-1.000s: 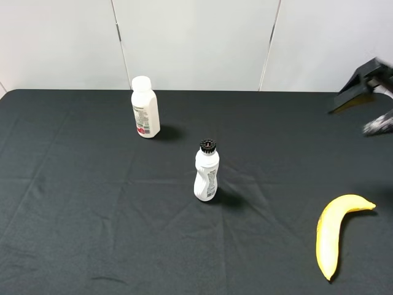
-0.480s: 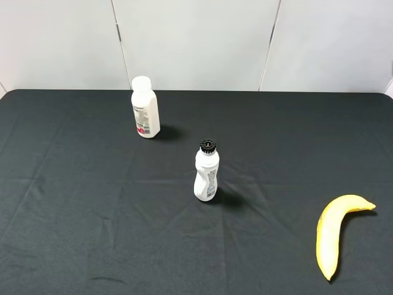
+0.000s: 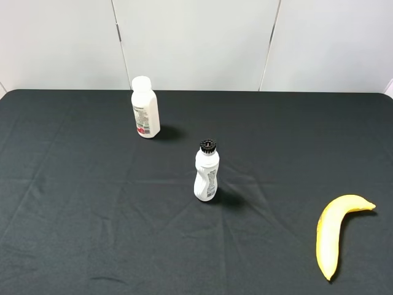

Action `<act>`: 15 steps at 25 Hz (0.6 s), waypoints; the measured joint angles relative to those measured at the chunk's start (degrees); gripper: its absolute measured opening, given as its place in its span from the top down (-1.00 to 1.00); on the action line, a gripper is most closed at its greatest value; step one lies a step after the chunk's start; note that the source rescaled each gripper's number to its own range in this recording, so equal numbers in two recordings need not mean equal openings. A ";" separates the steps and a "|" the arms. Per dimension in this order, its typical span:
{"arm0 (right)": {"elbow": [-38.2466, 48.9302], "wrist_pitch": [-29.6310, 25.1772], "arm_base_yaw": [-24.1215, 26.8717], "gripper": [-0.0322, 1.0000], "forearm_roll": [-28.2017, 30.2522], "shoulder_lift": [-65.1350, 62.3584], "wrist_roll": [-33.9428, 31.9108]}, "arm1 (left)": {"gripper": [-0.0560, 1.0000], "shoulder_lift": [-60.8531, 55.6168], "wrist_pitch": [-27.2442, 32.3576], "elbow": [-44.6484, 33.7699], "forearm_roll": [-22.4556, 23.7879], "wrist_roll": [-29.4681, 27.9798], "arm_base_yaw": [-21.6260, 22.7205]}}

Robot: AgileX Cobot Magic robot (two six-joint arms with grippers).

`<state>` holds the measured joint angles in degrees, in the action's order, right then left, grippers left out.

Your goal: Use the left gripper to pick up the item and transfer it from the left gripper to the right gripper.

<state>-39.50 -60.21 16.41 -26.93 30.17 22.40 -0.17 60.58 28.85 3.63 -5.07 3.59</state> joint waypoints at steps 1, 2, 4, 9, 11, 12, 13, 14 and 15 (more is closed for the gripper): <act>1.34 0.24 0.00 -1.00 0.00 -2.31 -0.54 | -1.00 0.00 0.00 0.00 0.00 0.00 0.00; 2.24 0.41 0.00 -1.00 0.05 -4.60 -1.10 | -1.00 0.00 0.00 0.00 0.00 0.00 0.00; 3.73 0.54 0.00 -1.00 0.30 -8.70 -1.53 | -1.00 0.00 0.00 0.00 0.00 0.00 0.00; 4.64 0.61 0.00 -1.00 5.22 -18.42 -2.13 | -1.00 0.00 0.00 0.00 0.00 0.00 0.00; 4.64 0.49 0.00 -1.00 9.57 -21.76 -3.97 | -1.00 0.00 0.00 0.00 0.00 0.00 0.00; 4.64 0.32 0.00 -1.00 11.56 -23.41 -5.56 | -1.00 0.00 0.00 0.00 0.00 0.00 0.00; 4.70 -0.01 0.00 -1.00 13.96 -24.92 -7.24 | -1.00 0.00 0.00 0.00 0.00 0.00 0.00; 4.70 -0.61 0.00 -1.00 16.11 -26.04 -8.65 | -1.00 0.00 0.00 0.00 0.00 0.00 0.00; 4.70 -1.00 0.00 -1.00 18.04 -27.24 -10.26 | -1.00 0.00 0.00 0.00 0.00 0.00 0.00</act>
<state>-34.80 -61.22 16.41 -8.89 2.94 12.13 -0.17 60.58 28.85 3.63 -5.07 3.59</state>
